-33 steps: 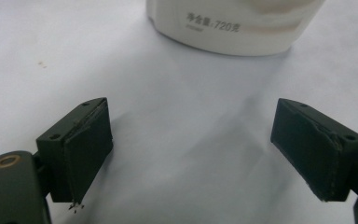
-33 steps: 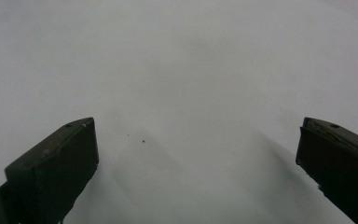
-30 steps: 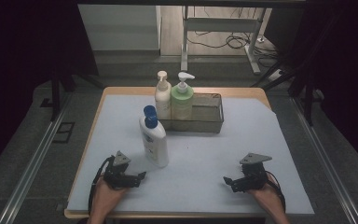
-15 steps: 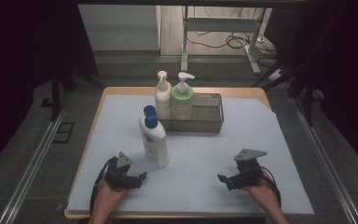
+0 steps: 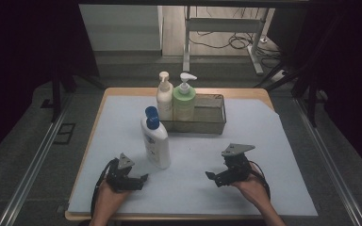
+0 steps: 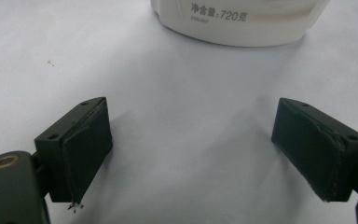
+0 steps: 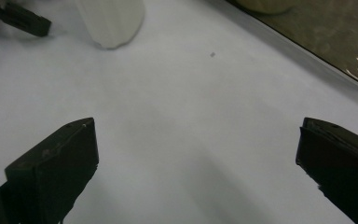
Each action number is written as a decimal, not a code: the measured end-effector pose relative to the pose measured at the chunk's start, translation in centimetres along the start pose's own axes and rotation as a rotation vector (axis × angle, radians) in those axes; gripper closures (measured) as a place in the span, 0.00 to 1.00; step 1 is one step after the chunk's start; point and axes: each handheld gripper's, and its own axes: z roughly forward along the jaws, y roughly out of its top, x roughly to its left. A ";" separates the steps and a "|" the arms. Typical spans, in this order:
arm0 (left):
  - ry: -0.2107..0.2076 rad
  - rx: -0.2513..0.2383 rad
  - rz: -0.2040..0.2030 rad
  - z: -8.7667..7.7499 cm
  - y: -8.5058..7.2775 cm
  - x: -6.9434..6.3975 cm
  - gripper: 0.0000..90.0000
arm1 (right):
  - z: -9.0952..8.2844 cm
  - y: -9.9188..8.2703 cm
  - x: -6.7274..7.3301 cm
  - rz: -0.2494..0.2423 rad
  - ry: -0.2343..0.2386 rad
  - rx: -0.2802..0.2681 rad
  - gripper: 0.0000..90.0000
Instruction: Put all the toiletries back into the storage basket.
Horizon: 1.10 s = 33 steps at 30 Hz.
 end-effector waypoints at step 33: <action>0.000 -0.002 0.000 0.0 0.0 0.0 0.13 | 2.2 7.0 4.2 -0.055 0.078 -0.049 0.00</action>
